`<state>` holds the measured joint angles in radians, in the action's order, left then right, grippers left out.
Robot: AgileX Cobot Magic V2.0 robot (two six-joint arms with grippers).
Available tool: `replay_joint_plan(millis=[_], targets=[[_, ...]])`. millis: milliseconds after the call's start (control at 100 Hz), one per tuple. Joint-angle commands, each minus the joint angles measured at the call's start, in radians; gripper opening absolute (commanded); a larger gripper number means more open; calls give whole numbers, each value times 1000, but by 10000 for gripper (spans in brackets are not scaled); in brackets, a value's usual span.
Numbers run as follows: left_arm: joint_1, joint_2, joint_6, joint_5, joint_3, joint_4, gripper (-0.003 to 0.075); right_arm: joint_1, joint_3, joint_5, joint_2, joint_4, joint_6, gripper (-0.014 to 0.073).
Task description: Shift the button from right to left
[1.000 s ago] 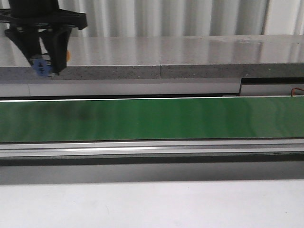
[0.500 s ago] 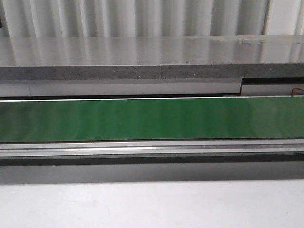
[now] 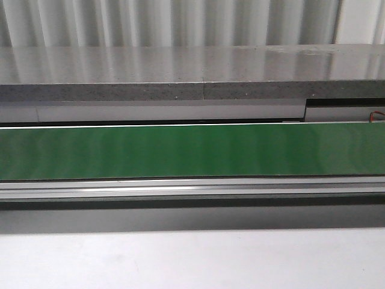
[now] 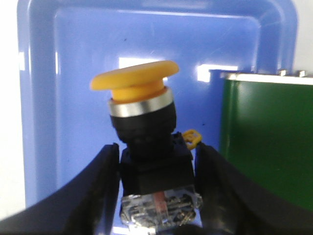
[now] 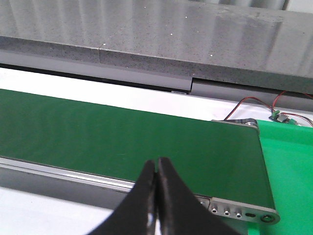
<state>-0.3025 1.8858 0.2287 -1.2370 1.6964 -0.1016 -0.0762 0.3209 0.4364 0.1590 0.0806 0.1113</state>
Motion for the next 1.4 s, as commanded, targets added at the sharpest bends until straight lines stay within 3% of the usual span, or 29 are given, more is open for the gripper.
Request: replay_joint_plan(millis=[0, 130, 650, 790, 940, 1000, 1270, 1390], targets=[[-28, -46, 2, 20, -3, 1, 95, -1, 25, -83, 9, 4, 7, -68], [-46, 3, 75, 69, -37, 7, 95, -1, 25, -83, 9, 4, 7, -68], [-49, 172, 82, 125, -42, -2, 119, -1, 25, -83, 9, 4, 7, -68], [-49, 179, 82, 134, -42, -20, 232, -1, 25, -83, 9, 4, 7, -68], [-49, 179, 82, 148, -42, -28, 421, -1, 25, -83, 9, 4, 7, -68], [-49, 179, 82, 156, -40, -28, 445, -1, 25, -83, 9, 4, 7, -68], [-49, 121, 70, 187, -33, -13, 432, -1, 25, -83, 9, 4, 7, -68], [-49, 58, 19, 221, -36, 38, 312, -1, 25, -83, 9, 4, 7, -68]])
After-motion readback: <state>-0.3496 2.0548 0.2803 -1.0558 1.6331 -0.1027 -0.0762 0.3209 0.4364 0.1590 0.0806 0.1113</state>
